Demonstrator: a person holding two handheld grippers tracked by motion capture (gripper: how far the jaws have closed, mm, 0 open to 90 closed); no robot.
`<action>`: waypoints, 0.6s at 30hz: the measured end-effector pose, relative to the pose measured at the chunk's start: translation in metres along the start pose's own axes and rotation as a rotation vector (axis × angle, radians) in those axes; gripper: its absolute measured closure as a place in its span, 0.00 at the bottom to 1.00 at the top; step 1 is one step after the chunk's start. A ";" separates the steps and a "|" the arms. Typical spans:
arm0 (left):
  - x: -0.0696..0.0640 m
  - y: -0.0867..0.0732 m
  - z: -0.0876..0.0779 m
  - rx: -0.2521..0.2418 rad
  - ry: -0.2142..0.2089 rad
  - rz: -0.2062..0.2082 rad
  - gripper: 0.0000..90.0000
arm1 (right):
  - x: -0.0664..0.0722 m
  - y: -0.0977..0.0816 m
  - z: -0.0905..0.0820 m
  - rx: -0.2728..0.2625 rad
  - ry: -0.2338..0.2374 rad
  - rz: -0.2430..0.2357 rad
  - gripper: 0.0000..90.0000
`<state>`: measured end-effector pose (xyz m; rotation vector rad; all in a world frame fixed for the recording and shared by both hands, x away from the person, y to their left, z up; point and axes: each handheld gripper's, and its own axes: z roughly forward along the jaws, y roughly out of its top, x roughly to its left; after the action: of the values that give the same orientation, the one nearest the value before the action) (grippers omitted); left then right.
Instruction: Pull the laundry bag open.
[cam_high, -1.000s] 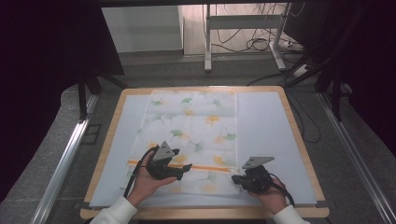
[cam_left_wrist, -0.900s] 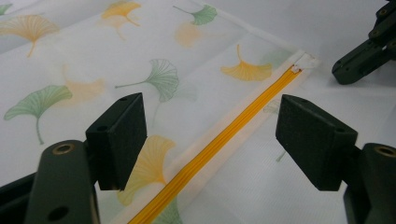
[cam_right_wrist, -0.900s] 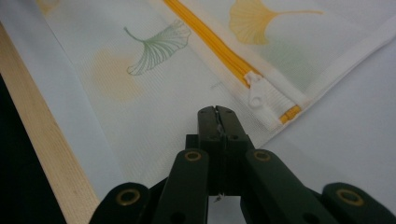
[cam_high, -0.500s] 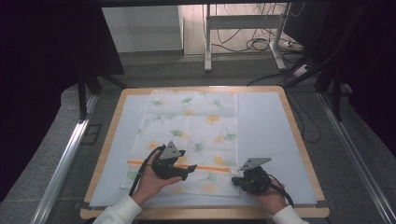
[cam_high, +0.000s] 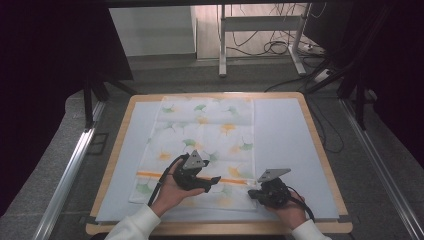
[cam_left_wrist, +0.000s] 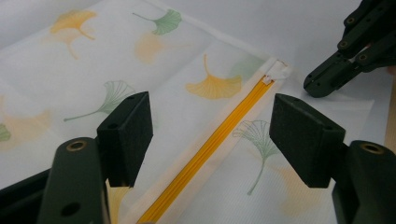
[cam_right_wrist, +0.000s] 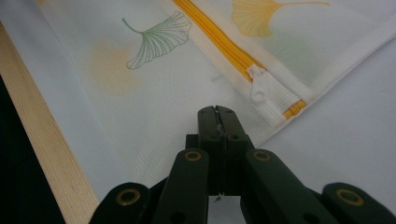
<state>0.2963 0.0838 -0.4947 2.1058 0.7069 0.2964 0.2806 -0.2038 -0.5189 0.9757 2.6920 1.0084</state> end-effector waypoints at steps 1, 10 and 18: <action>0.000 0.001 0.001 0.004 -0.001 0.001 0.33 | 0.000 0.000 0.000 0.000 0.000 0.000 0.99; 0.001 0.003 0.011 0.020 -0.008 -0.002 0.33 | -0.001 0.000 0.000 0.001 0.004 0.004 0.99; -0.001 0.006 0.019 0.022 -0.018 -0.003 0.33 | 0.001 0.000 0.000 0.001 -0.011 -0.007 0.99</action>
<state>0.3065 0.0676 -0.5006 2.1261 0.7053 0.2688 0.2799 -0.2026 -0.5186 0.9683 2.6860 0.9972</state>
